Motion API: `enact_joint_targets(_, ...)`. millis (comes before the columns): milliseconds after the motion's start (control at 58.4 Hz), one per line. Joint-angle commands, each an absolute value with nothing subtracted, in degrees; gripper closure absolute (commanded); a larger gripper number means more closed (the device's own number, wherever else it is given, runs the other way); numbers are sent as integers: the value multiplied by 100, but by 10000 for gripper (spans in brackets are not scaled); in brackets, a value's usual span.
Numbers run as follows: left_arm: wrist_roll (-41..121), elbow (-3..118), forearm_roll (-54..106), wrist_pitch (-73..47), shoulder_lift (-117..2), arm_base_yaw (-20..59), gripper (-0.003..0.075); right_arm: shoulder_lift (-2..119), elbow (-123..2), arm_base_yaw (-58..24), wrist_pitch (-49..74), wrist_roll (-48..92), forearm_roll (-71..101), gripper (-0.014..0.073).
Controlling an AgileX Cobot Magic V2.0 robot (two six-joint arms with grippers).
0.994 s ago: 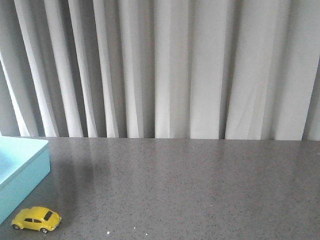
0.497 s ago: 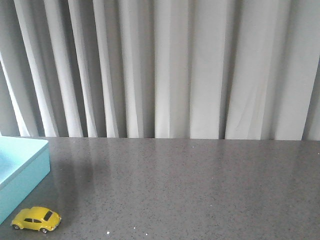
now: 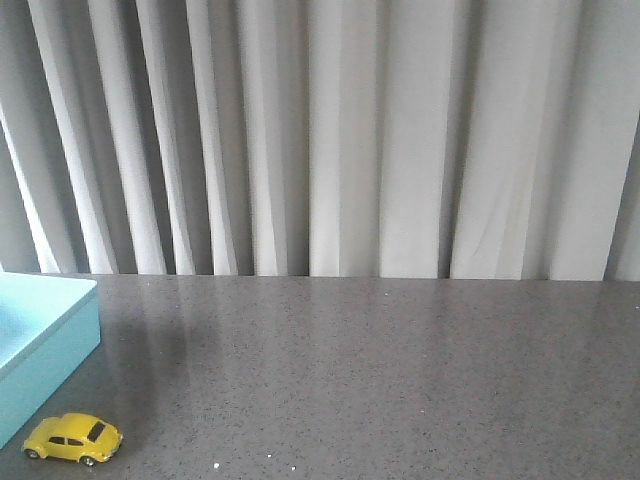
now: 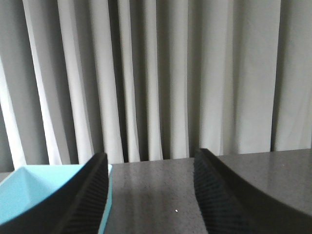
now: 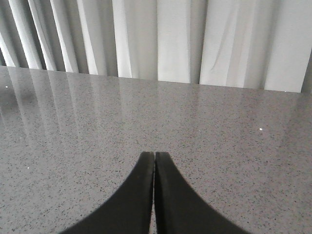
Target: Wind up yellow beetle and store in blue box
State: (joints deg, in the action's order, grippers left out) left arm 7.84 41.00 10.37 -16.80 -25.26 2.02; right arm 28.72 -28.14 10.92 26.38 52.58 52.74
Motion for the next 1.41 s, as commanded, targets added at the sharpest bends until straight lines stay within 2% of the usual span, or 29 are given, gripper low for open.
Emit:
enact_joint_targets(0, 1150, 4721, 1148, -1413, -2982, 187, 321, 2886, -2952, 1108, 2412, 5308, 5448, 601)
enact_joint_targets(120, 2237, 5188, 1746, -1801, -3516, 182, 321, 2886, -2952, 1108, 2412, 5308, 5448, 601)
enact_joint_targets(343, 6888, 5344, 5098, -2207, -4465, 182, 321, 2886, -2952, 1108, 2412, 5308, 5448, 601)
enact_joint_targets(497, 8114, 5522, 5666, -1989, -5013, 182, 321, 2886, -2952, 1108, 2428, 5308, 5454, 601)
enact_joint_targets(668, 8167, 5946, 5078, -2251, -5642, 182, 340, 2886, -2952, 1108, 2428, 5308, 5454, 601)
enact_joint_targets(857, 7440, 6522, 3811, -3418, -6161, 182, 364, 2886, -2952, 1108, 2428, 5308, 5454, 601)
enact_joint_targets(1080, 6925, 7030, 2138, -3447, -6952, 182, 365, 2886, -2952, 1108, 2434, 5308, 5449, 601)
enact_joint_targets(1388, 6845, 7162, 799, -3548, -7985, 182, 365, 2886, -2952, 1108, 2440, 5308, 5453, 601)
